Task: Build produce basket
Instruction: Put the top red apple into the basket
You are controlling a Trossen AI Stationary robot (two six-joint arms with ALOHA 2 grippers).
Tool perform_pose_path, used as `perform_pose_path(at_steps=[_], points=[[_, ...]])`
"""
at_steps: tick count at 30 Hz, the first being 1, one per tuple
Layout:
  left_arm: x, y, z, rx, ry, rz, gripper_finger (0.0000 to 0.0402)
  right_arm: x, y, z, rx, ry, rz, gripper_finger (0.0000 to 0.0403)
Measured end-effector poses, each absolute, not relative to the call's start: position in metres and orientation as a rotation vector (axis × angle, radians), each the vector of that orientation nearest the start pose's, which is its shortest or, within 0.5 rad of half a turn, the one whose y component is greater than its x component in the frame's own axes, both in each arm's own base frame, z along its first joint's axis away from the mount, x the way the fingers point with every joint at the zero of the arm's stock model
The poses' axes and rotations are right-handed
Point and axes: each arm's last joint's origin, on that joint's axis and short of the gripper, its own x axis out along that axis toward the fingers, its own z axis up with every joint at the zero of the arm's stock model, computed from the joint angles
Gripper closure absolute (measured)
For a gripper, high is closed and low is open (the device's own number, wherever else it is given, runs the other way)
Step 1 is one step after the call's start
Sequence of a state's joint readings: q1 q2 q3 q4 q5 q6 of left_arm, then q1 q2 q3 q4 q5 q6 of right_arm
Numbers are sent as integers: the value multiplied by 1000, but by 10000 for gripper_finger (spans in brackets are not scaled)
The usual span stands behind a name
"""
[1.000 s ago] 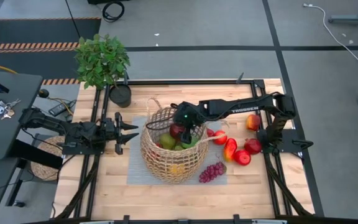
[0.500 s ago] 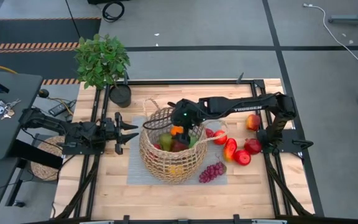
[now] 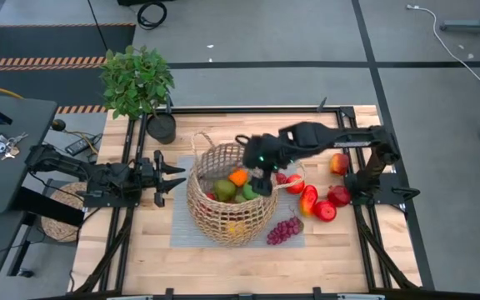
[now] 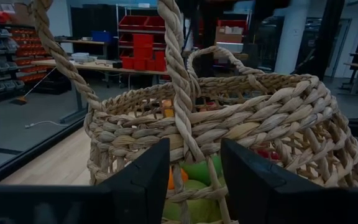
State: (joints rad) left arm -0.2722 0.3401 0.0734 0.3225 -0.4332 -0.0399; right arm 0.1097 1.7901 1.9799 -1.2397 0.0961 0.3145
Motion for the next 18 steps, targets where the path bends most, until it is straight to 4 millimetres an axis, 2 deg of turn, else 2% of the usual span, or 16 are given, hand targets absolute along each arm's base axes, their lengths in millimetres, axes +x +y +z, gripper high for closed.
perform_pose_path(at_steps=[5,13,18], points=[[116,-20,190,-59,-56,160,251,342,84,394,113,997,-82,41],[116,-20,190,-59,-56,160,250,314,149,392,66,1017,-49,42],[116,-20,190,-59,-56,160,251,295,180,387,45,1021,-72,42]])
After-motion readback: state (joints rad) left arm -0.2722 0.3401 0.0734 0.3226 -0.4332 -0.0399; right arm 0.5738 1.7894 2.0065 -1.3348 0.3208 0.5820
